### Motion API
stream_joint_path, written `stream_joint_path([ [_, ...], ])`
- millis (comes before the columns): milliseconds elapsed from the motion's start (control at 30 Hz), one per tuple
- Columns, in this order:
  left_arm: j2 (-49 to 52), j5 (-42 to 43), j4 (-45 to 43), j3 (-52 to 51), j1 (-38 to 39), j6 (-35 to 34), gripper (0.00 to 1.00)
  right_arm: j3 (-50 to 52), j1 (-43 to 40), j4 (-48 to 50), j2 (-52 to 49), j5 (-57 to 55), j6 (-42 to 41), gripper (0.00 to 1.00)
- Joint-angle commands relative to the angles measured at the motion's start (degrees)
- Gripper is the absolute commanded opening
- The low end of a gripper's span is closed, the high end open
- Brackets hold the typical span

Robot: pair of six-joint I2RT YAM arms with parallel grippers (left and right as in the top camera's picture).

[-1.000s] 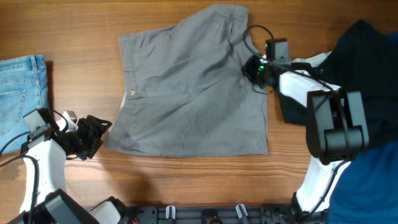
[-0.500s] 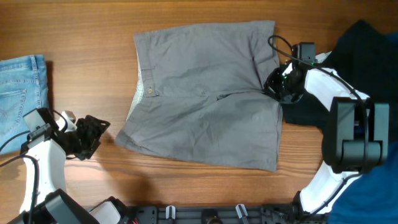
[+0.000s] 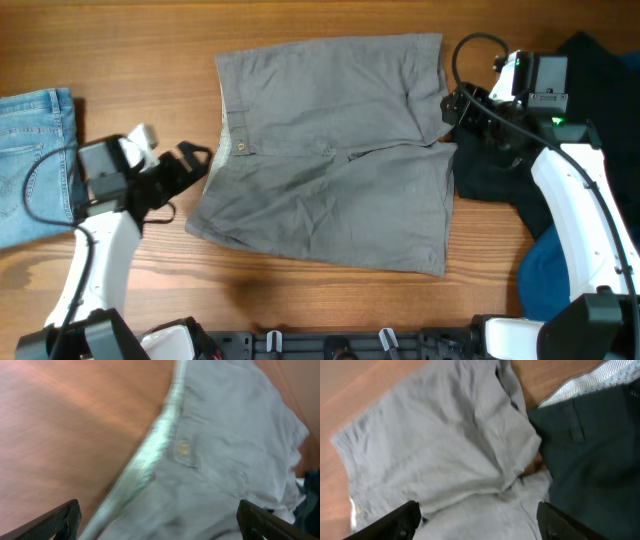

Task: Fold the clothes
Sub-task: 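Grasp the waistband corners with left and right grippers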

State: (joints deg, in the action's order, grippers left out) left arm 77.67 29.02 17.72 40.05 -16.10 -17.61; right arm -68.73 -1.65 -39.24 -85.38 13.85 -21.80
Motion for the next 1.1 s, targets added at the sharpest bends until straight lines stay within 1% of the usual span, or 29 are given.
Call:
stream_joint_path([
  [0, 2.14, -6.64, -2.6, 2.05, 6.38, 0.94, 1.0, 0.55, 0.35, -5.97, -0.55, -0.76, 4.5, 0.81],
  [133, 6.86, -6.82, -5.46, 5.42, 9.35, 2.49, 1.0, 1.49, 0.57, -9.01, -0.55, -0.74, 5.27, 0.82],
  [333, 16.57, -6.62, -6.91, 10.97, 12.79, 5.86, 1.0, 1.53, 0.57, -10.16, -0.55, -0.74, 5.25, 0.82],
  [433, 20.39, -6.6, -9.16, 11.52, 14.8, 7.37, 0.97, 1.53, 0.57, -10.62, -0.55, -0.74, 5.27, 0.82],
  [500, 22.29, -6.58, -10.95, 11.52, 15.74, 7.34, 0.93, 1.53, 0.57, -10.84, -0.55, -0.74, 5.25, 0.82],
  [567, 23.43, -6.56, -12.0, 11.52, 16.37, 7.3, 0.86, 1.53, 0.57, -11.02, -0.55, -0.76, 5.27, 0.82],
  [667, 24.04, -6.58, -12.41, 11.52, 17.49, 6.91, 0.73, 1.53, 0.57, -11.17, -0.55, -0.76, 5.27, 0.82],
  [800, 24.13, -6.91, -12.37, 11.52, 17.86, 6.88, 0.69, 1.53, 0.57, -11.13, -0.55, -0.74, 5.16, 0.82],
  [900, 24.35, -10.73, -12.15, 11.52, 17.86, 6.88, 0.76, 1.53, 0.57, -11.17, -0.55, -0.76, 5.18, 0.82],
  [1067, 24.35, -13.7, -12.26, 11.52, 17.62, 6.91, 0.82, 1.53, 0.57, -11.41, -0.55, -0.76, 5.27, 0.82],
])
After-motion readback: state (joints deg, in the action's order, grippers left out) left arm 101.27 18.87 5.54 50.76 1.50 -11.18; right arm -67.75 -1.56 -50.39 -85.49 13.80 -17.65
